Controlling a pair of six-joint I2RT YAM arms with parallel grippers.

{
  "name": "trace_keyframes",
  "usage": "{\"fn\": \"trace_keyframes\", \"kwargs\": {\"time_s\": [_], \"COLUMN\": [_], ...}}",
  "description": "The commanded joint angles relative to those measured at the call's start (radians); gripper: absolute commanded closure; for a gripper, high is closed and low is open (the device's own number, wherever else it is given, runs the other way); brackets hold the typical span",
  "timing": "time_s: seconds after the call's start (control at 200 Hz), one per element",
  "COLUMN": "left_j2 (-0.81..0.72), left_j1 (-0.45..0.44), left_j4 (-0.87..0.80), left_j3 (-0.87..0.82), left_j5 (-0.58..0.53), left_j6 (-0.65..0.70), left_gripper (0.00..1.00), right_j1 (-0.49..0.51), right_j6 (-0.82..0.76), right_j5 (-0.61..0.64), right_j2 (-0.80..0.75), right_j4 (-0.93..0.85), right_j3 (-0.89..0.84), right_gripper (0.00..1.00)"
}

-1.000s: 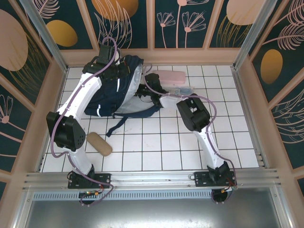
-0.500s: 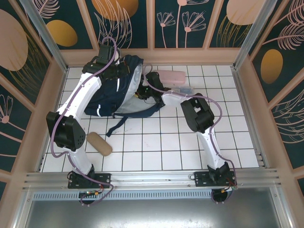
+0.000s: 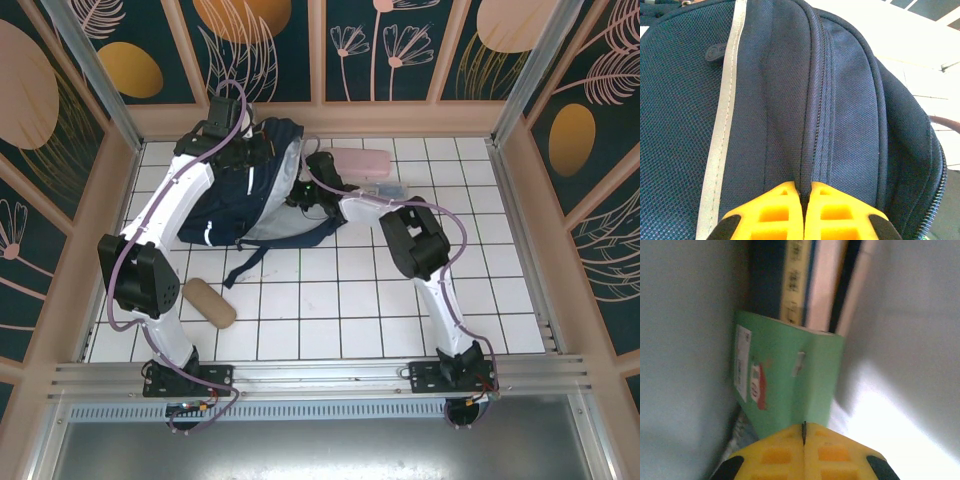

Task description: Pack books, pencil case, and school supplies into a backpack

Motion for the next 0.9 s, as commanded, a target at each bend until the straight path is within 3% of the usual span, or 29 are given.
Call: {"fn": "trace_keyframes", "kwargs": {"time_s": [0.0,0.09,0.19,0.275,0.475,0.896], "left_j2": [-0.075,-0.082,-0.083,-0.084,-0.116,-0.128], "left_j1": [0.001,0.001,0.001,0.000,0.006,0.010], "left_j4": [0.136,0.139,0.138,0.135,0.149,0.181], "left_j3": [0.009,0.001,-0.008,-0.019,-0.042,-0.085], "left_j5": [0.061,0.061,0.052,0.036,0.030,0.047], "left_j6": [-0.017,-0.016,-0.011,-0.004,0.001,-0.009], "left_gripper": [1.00,1.00,1.00,1.00,1.00,1.00], "right_j1": [0.034,0.051,0.053,0.049,0.031,0.004], "right_j6": [0.016,-0.006,-0.025,-0.058,-0.125,-0.148], "right_j5": [-0.023,-0.017,-0.022,-0.003,0.050,0.109], "right_j2": [0.091,0.143,0.150,0.097,-0.059,-0.256], "right_j4": [-0.039,-0.107,-0.149,-0.158,-0.151,-0.124], "right_j3": [0.135,0.247,0.279,0.221,0.050,-0.196], "right_gripper": [1.00,0.97,0.77,0.68,0.61,0.57]}}
